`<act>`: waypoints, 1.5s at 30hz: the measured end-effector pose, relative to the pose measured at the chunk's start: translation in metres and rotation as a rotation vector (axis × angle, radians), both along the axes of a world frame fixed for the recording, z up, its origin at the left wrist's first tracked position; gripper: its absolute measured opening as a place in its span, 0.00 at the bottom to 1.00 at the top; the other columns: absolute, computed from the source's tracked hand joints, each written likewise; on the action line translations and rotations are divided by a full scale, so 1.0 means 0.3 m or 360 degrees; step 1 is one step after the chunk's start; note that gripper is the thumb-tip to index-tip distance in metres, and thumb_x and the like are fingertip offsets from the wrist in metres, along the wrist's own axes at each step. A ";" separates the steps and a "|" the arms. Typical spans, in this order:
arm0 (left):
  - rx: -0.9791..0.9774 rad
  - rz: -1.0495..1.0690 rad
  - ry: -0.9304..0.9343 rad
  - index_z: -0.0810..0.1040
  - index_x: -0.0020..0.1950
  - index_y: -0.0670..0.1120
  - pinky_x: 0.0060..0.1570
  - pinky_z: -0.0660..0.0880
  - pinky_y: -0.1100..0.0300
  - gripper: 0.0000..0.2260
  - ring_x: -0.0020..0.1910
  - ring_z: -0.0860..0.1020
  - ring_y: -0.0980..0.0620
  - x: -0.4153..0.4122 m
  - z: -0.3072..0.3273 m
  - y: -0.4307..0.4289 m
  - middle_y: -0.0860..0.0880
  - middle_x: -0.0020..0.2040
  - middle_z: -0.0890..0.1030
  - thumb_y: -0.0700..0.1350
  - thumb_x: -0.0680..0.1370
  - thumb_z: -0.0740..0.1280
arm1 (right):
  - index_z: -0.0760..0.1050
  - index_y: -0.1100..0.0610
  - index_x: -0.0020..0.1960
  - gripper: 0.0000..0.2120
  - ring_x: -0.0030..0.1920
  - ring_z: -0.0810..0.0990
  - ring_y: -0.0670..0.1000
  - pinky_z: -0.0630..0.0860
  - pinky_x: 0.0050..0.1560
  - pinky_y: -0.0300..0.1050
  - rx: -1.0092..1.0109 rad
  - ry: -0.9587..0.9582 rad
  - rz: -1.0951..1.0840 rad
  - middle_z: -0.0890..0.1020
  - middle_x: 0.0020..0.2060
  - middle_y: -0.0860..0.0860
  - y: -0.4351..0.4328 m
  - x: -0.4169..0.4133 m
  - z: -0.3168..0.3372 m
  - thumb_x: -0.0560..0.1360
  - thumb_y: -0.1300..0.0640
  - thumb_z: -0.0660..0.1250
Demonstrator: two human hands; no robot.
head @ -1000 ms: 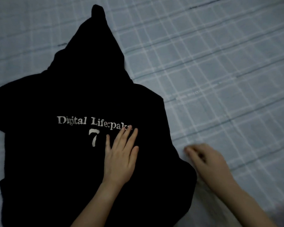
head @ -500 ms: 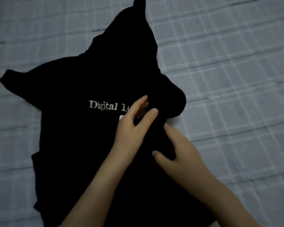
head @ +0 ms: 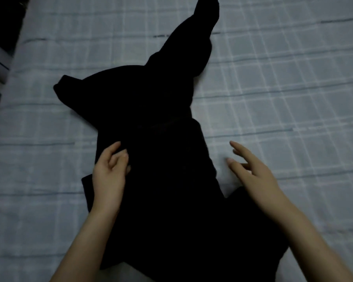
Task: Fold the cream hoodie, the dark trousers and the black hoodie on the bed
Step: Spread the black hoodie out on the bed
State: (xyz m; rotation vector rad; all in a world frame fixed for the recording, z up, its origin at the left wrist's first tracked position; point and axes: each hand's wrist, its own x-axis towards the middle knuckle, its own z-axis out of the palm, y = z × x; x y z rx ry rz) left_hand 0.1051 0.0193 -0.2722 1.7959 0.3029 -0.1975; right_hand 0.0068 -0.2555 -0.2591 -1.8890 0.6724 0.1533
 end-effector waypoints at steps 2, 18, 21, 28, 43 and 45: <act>0.0087 -0.0023 -0.0075 0.72 0.71 0.52 0.61 0.75 0.63 0.16 0.59 0.78 0.63 -0.016 -0.008 0.026 0.55 0.63 0.79 0.45 0.83 0.62 | 0.67 0.41 0.74 0.22 0.59 0.78 0.43 0.72 0.59 0.35 0.0260 -0.0011 -0.0156 0.74 0.69 0.46 0.069 0.037 -0.067 0.81 0.52 0.64; 0.0669 -0.0608 -0.0572 0.46 0.78 0.66 0.71 0.45 0.64 0.31 0.79 0.47 0.55 -0.089 0.033 -0.271 0.58 0.80 0.47 0.62 0.78 0.56 | 0.86 0.48 0.52 0.14 0.51 0.85 0.44 0.79 0.52 0.35 0.0330 -0.0761 -0.0723 0.87 0.46 0.44 0.118 0.110 0.090 0.75 0.65 0.72; 0.0594 -0.0543 -0.0656 0.50 0.79 0.62 0.70 0.48 0.70 0.30 0.78 0.52 0.59 -0.085 0.096 -0.359 0.59 0.80 0.50 0.56 0.80 0.59 | 0.85 0.43 0.51 0.17 0.51 0.84 0.39 0.77 0.49 0.28 0.0088 -0.0978 -0.0622 0.86 0.46 0.39 0.020 0.069 0.205 0.75 0.66 0.70; 0.0285 -0.0496 -0.0351 0.64 0.76 0.58 0.63 0.57 0.82 0.31 0.72 0.63 0.64 -0.095 0.129 -0.587 0.56 0.76 0.63 0.39 0.77 0.70 | 0.78 0.34 0.52 0.22 0.54 0.82 0.39 0.77 0.58 0.37 -0.0386 -0.0674 -0.0416 0.84 0.45 0.35 -0.245 -0.036 0.188 0.78 0.64 0.68; 0.0764 -0.0178 -0.0338 0.72 0.73 0.46 0.65 0.60 0.78 0.25 0.70 0.69 0.58 -0.158 0.011 -0.480 0.51 0.71 0.73 0.31 0.77 0.67 | 0.77 0.47 0.63 0.15 0.59 0.79 0.40 0.72 0.58 0.29 0.0042 -0.0293 0.0169 0.80 0.59 0.41 -0.382 -0.091 0.033 0.82 0.62 0.62; 0.0797 -0.0104 -0.0501 0.74 0.71 0.48 0.65 0.63 0.75 0.25 0.67 0.69 0.67 -0.166 0.024 -0.444 0.54 0.69 0.74 0.30 0.77 0.66 | 0.77 0.45 0.63 0.15 0.58 0.80 0.43 0.71 0.53 0.25 -0.0037 -0.0227 0.0100 0.81 0.57 0.40 -0.434 -0.092 -0.007 0.82 0.60 0.61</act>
